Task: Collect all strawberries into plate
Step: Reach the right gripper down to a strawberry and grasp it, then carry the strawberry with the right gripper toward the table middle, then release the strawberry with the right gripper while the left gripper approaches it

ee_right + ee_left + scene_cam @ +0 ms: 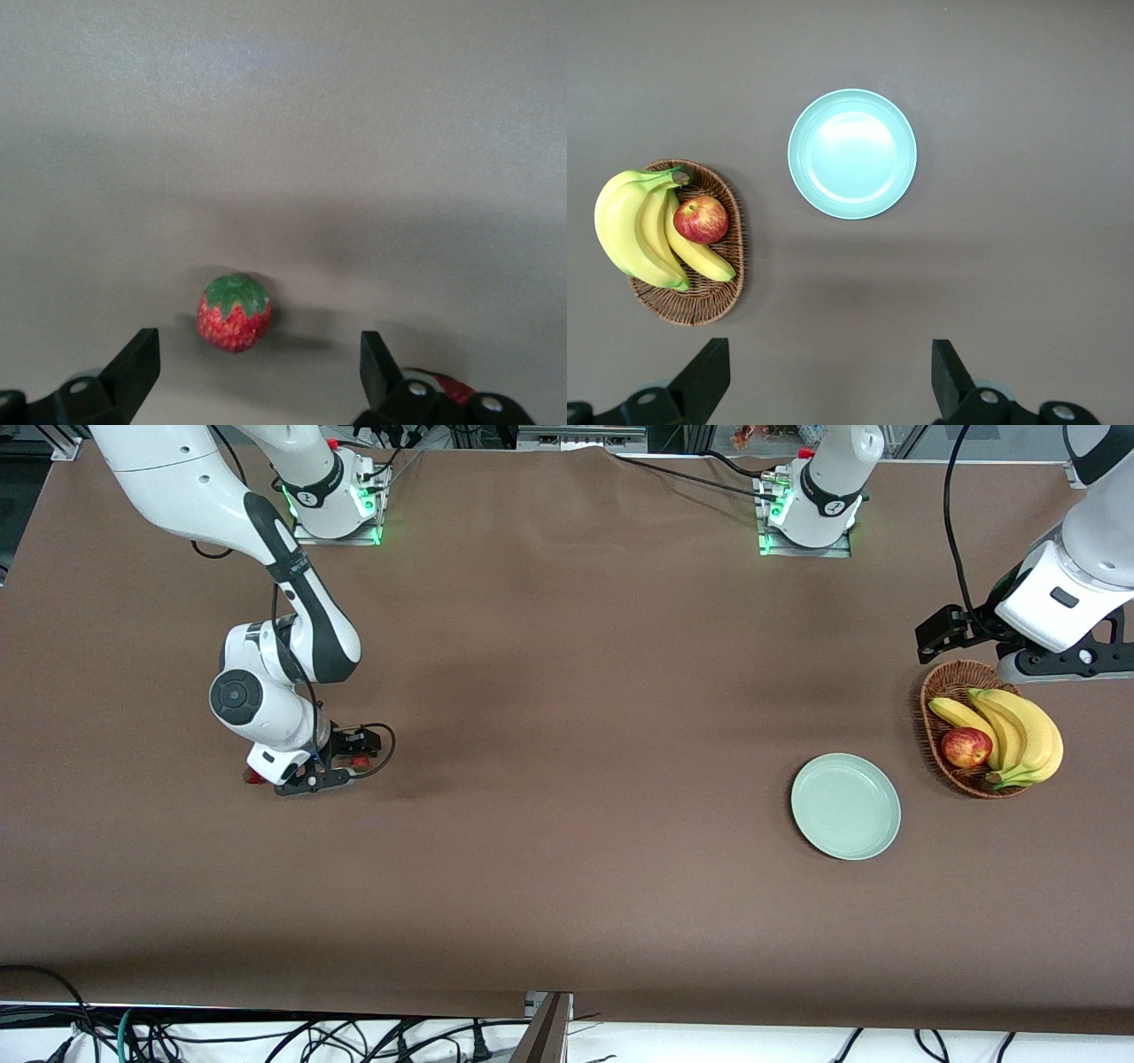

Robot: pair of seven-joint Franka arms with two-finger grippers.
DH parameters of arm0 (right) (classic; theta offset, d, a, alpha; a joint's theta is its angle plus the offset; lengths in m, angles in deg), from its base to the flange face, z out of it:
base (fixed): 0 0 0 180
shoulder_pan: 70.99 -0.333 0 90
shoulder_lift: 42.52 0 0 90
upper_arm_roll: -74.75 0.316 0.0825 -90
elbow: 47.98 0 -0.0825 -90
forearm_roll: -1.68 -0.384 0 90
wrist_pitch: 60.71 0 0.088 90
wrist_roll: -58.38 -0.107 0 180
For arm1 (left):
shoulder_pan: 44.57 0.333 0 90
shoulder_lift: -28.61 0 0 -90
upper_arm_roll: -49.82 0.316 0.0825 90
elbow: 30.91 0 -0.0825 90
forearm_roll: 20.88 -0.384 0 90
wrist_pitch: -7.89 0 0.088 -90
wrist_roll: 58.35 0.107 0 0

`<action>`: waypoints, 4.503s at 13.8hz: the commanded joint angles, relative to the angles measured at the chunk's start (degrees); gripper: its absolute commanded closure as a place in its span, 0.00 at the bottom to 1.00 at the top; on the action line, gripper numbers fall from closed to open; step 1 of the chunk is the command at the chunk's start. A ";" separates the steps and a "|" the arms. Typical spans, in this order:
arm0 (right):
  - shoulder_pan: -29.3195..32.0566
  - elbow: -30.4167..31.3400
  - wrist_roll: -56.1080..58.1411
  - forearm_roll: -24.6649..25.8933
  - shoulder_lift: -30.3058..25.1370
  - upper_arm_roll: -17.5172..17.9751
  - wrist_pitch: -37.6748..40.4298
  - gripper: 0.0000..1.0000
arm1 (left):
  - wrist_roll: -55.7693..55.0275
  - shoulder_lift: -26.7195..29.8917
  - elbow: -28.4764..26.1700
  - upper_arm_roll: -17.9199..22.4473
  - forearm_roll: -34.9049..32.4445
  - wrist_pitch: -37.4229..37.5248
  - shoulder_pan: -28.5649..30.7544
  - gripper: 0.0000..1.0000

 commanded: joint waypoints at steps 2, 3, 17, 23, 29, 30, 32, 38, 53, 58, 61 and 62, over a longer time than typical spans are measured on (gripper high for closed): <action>-0.89 1.67 -3.88 -1.10 -0.54 0.02 -2.05 0.00 | -0.08 -0.75 1.60 0.28 1.31 0.76 -0.25 0.00; -1.42 1.67 -4.68 -1.10 -0.45 -0.07 -2.14 0.00 | -0.08 -0.75 1.60 0.28 1.31 0.76 -0.25 0.00; -3.52 -0.34 -7.83 -1.19 0.43 0.02 -2.49 0.81 | 0.01 -0.75 1.60 0.20 1.31 0.94 -0.33 0.00; -17.30 -8.07 -33.47 -1.02 2.80 0.02 -2.31 0.81 | 0.09 -0.75 1.60 0.20 1.40 0.94 -0.33 0.00; -35.68 -29.84 -69.95 -0.93 18.33 0.02 -2.75 0.80 | 0.01 -0.75 1.60 0.20 1.40 0.94 -0.33 0.00; -37.36 -34.32 -72.69 -1.02 21.14 0.02 -2.93 0.80 | 0.09 -0.75 1.60 0.20 1.40 0.94 -0.33 0.00; -39.82 -41.28 -76.04 -1.02 24.94 0.02 -3.01 0.80 | 0.01 -0.75 1.60 0.20 1.40 0.94 -0.33 0.00; -43.17 -44.82 -76.32 -0.84 28.82 -0.07 -5.83 0.33 | 0.01 -0.75 1.60 0.20 1.40 0.94 -0.33 0.00; -27.28 -45.36 -32.23 -0.31 13.10 -6.82 35.72 0.00 | -0.34 -1.27 1.25 -3.40 1.40 1.46 -0.68 0.00; -19.11 -43.08 -15.18 -0.40 9.93 -7.80 45.66 0.00 | -6.38 -13.03 1.51 -11.57 1.40 -1.85 -1.47 0.00; -16.11 -37.28 -8.58 -0.40 7.03 -9.46 45.42 0.00 | -16.31 -19.45 1.42 -13.78 1.23 -9.59 -3.75 0.00; -16.10 -35.35 -6.73 -0.31 6.33 -11.39 45.06 0.00 | -19.30 -21.47 1.42 -13.78 0.79 -11.79 -5.33 0.00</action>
